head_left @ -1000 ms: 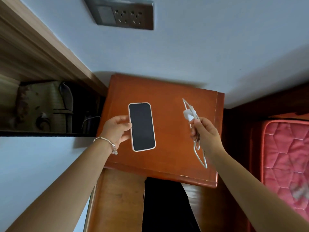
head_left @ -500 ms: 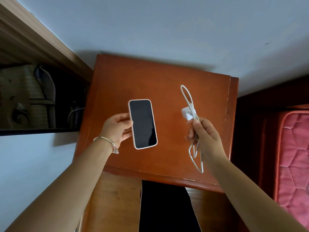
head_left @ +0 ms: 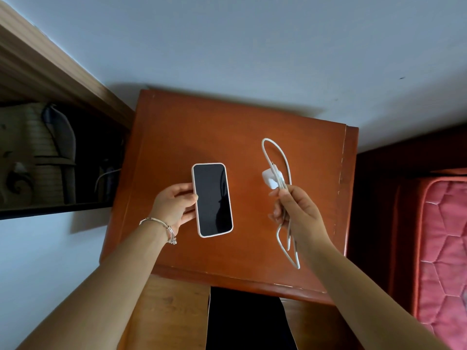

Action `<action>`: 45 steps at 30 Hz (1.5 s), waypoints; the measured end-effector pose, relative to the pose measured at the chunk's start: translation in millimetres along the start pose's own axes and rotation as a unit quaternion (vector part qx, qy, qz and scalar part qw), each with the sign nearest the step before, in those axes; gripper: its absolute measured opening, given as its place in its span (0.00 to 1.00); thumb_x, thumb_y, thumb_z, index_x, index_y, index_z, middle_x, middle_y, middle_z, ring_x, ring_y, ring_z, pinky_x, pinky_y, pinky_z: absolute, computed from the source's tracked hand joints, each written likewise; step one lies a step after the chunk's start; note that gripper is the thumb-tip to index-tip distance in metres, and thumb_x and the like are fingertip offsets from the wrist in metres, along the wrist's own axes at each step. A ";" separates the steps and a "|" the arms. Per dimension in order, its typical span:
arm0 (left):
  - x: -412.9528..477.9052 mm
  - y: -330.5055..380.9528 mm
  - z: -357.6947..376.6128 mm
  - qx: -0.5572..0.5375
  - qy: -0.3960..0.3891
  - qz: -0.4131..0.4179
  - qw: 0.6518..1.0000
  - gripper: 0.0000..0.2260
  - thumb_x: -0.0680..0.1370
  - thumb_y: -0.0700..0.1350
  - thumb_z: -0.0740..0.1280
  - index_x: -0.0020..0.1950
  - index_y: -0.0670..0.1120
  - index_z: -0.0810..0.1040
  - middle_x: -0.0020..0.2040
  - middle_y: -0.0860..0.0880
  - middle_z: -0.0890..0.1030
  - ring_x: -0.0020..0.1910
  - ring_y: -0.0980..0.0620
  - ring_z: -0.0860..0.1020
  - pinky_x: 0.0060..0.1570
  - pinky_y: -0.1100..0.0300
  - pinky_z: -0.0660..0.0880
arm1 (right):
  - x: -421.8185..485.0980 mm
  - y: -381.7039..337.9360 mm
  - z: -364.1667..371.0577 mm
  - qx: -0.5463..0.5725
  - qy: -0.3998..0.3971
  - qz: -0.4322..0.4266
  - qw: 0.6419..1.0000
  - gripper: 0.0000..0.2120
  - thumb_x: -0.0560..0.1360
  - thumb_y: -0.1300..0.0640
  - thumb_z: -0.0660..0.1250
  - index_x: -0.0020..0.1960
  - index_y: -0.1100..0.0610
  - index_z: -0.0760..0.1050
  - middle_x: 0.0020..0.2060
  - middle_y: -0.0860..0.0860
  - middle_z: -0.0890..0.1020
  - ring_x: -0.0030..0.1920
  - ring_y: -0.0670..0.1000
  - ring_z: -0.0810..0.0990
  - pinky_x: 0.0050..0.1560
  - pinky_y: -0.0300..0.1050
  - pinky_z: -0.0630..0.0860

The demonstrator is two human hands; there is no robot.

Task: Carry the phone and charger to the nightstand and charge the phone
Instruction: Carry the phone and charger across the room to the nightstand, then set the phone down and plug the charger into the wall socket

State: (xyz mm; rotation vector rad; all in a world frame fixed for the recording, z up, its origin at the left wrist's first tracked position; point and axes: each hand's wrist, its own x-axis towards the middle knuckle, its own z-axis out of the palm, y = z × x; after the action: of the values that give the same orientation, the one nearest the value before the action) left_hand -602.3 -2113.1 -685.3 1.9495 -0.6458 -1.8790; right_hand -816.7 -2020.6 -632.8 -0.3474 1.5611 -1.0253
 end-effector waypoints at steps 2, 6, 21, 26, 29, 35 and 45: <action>1.4 -0.4 0.2 -0.002 0.005 -0.004 1.000 0.14 0.75 0.29 0.63 0.48 0.48 0.78 0.47 0.47 0.83 0.45 0.49 0.82 0.33 0.57 0.79 | 1.9 -0.2 0.1 0.000 -0.002 0.003 1.000 0.12 0.80 0.55 0.58 0.43 0.55 0.78 0.25 0.46 0.75 0.28 0.43 0.73 0.42 0.44 0.75; 4.0 -2.4 -0.9 -0.003 0.003 -0.005 1.000 0.14 0.75 0.29 0.62 0.50 0.47 0.78 0.50 0.45 0.82 0.49 0.46 0.81 0.40 0.53 0.78 | 5.5 -1.2 0.5 -0.010 0.000 0.009 1.000 0.12 0.80 0.54 0.58 0.43 0.55 0.78 0.25 0.46 0.75 0.28 0.44 0.72 0.43 0.47 0.75; 7.0 -6.7 -5.1 0.066 0.042 0.039 0.996 0.14 0.73 0.30 0.66 0.46 0.49 0.83 0.43 0.48 0.84 0.43 0.54 0.82 0.33 0.63 0.79 | 14.7 4.5 -2.0 -0.011 0.002 0.022 1.000 0.13 0.80 0.55 0.58 0.43 0.56 0.78 0.24 0.46 0.75 0.27 0.43 0.72 0.43 0.47 0.75; 9.4 -6.7 -4.4 0.084 0.063 0.039 0.994 0.10 0.73 0.32 0.67 0.46 0.45 0.83 0.43 0.46 0.83 0.44 0.50 0.82 0.34 0.62 0.79 | 15.9 6.3 -4.6 -0.018 0.005 0.026 0.999 0.13 0.80 0.55 0.58 0.43 0.55 0.78 0.25 0.45 0.75 0.27 0.43 0.72 0.44 0.47 0.75; 10.0 -5.5 -4.3 0.091 0.074 0.036 0.992 0.09 0.72 0.32 0.67 0.44 0.45 0.82 0.44 0.44 0.83 0.45 0.47 0.82 0.37 0.59 0.80 | 16.0 7.4 -5.5 -0.019 0.006 0.029 0.999 0.13 0.80 0.55 0.58 0.43 0.55 0.78 0.25 0.45 0.75 0.27 0.42 0.72 0.44 0.47 0.75; 9.4 -3.3 -7.6 0.101 0.068 0.033 0.992 0.09 0.72 0.31 0.66 0.46 0.43 0.82 0.45 0.41 0.83 0.47 0.45 0.82 0.43 0.56 0.79 | 15.0 10.2 -5.7 -0.028 0.004 0.021 0.999 0.13 0.80 0.55 0.58 0.43 0.55 0.78 0.25 0.45 0.75 0.27 0.43 0.72 0.42 0.45 0.75; -32.9 21.9 -8.9 0.055 0.075 0.018 0.995 0.07 0.76 0.31 0.63 0.49 0.39 0.78 0.49 0.40 0.80 0.49 0.44 0.80 0.51 0.50 0.77 | -13.3 -22.6 -3.0 -0.046 0.006 0.014 0.999 0.13 0.80 0.56 0.57 0.42 0.55 0.77 0.24 0.45 0.75 0.27 0.43 0.72 0.40 0.42 0.74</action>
State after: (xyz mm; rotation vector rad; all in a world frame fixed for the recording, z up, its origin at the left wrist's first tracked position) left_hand -595.6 -2113.7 -645.4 2.1097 -0.7483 -1.6873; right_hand -822.7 -2022.8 -607.2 -0.3822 1.6231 -0.9375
